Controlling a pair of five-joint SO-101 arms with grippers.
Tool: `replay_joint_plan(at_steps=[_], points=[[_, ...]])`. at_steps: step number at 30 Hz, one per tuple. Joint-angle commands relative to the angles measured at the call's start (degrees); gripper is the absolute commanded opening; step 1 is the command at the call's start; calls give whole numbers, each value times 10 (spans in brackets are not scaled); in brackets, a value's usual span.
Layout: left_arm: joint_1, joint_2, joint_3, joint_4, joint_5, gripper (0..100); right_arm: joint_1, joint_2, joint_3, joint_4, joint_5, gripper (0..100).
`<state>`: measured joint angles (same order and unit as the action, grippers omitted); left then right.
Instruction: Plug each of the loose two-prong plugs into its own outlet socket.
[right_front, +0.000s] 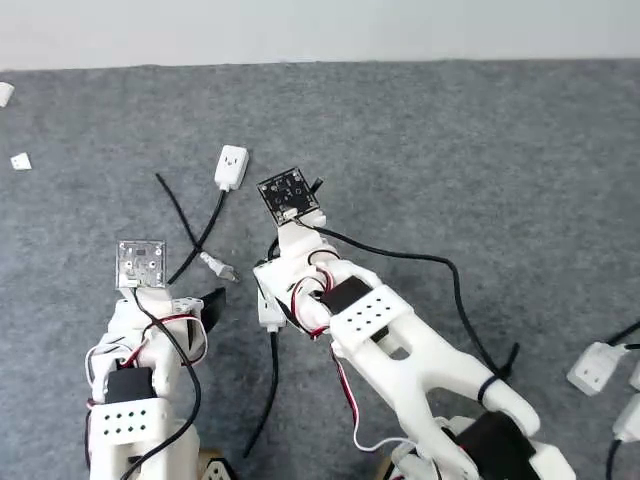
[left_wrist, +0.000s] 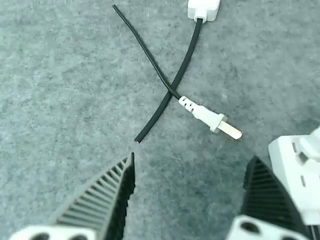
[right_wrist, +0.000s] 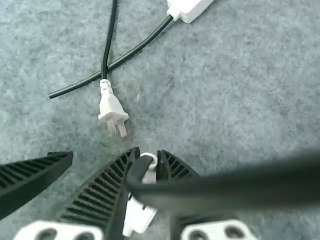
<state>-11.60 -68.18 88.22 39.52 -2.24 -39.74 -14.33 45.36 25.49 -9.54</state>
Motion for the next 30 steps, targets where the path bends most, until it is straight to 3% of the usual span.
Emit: replay_joint_plan(at_steps=[1, 14, 17, 20, 25, 30], points=[[-4, -4, -32, -14, 4, 332, -2, 13, -11, -12, -4, 9], [-4, -3, -31, -13, 2, 332, 11, 14, -44, -11, -3, 9], [-1, 13, -51, 24, 1, 332, 10, -7, -50, 19, 27, 8], [-1, 98, -94, 35, -15, 333, -2, -55, -60, 87, 46, 8], [-1, 351, -206, 12, -31, 333, -31, -141, -62, 181, 112, 8], [26, 531, -332, 118, -160, 333, -41, -167, -61, 233, 177, 8]])
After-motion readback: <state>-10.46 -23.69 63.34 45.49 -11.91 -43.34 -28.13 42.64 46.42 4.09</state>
